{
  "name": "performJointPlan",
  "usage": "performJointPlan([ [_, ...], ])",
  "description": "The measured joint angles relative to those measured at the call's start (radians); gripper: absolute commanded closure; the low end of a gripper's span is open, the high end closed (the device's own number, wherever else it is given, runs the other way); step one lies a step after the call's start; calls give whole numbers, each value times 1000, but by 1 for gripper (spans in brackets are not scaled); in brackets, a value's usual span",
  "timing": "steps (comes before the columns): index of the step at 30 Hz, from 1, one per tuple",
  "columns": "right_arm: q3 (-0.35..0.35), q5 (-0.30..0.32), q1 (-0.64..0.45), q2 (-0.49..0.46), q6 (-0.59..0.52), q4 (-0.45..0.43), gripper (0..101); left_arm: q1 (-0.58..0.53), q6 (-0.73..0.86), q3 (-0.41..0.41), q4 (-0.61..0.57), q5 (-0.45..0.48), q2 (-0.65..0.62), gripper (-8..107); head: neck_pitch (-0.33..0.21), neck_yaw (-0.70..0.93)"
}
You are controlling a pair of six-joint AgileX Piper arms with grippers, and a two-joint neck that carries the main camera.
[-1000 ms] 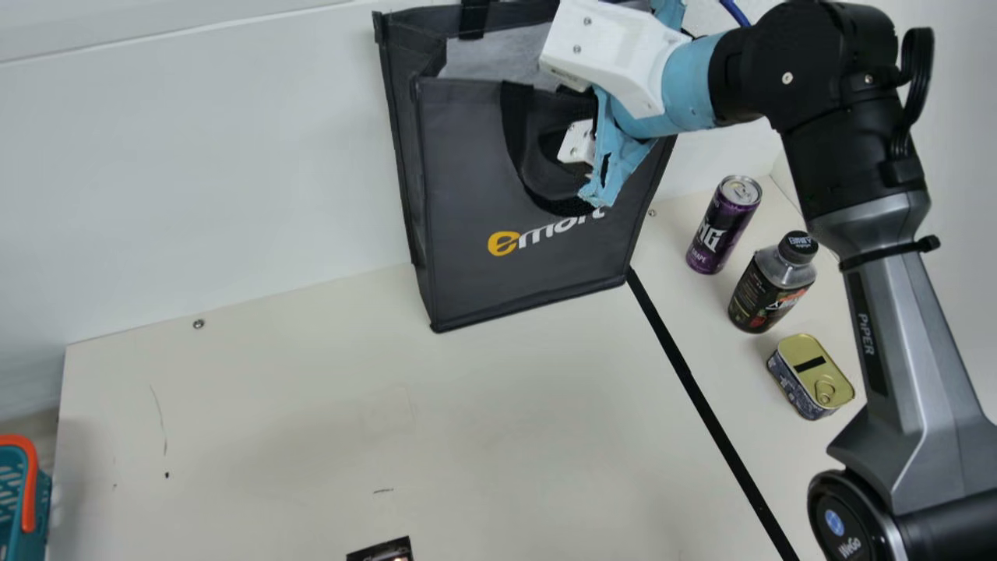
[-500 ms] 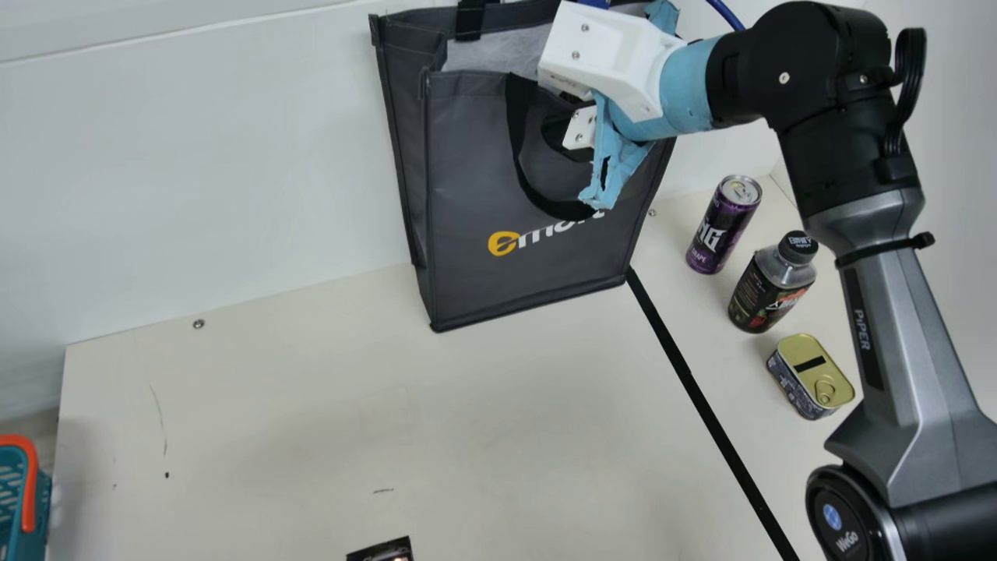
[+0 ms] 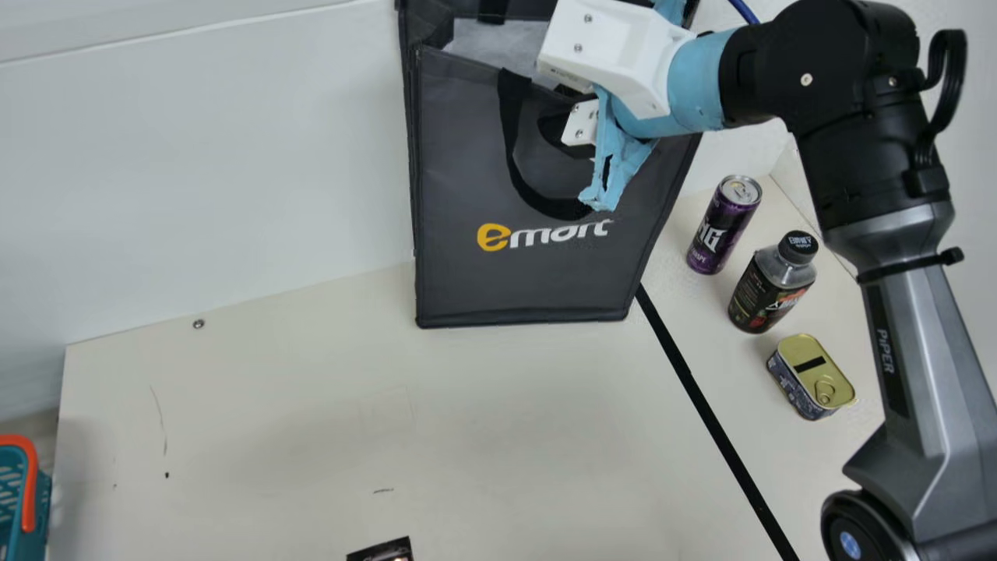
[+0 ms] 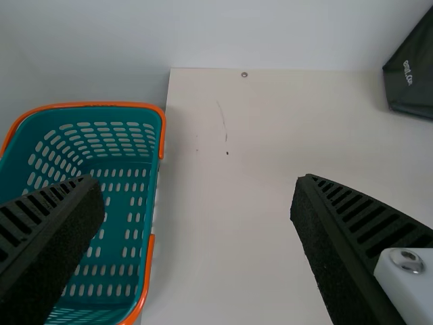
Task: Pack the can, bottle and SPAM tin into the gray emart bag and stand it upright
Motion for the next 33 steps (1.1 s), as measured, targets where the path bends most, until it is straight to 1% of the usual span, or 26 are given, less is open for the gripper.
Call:
performJointPlan([
  [10,18,0,40,-71,39,-41,101,0,0,0,0,0,0,9,0,2],
  [33,99,-2,183,-249,120,-139,101,0,0,0,0,0,0,9,0,0],
])
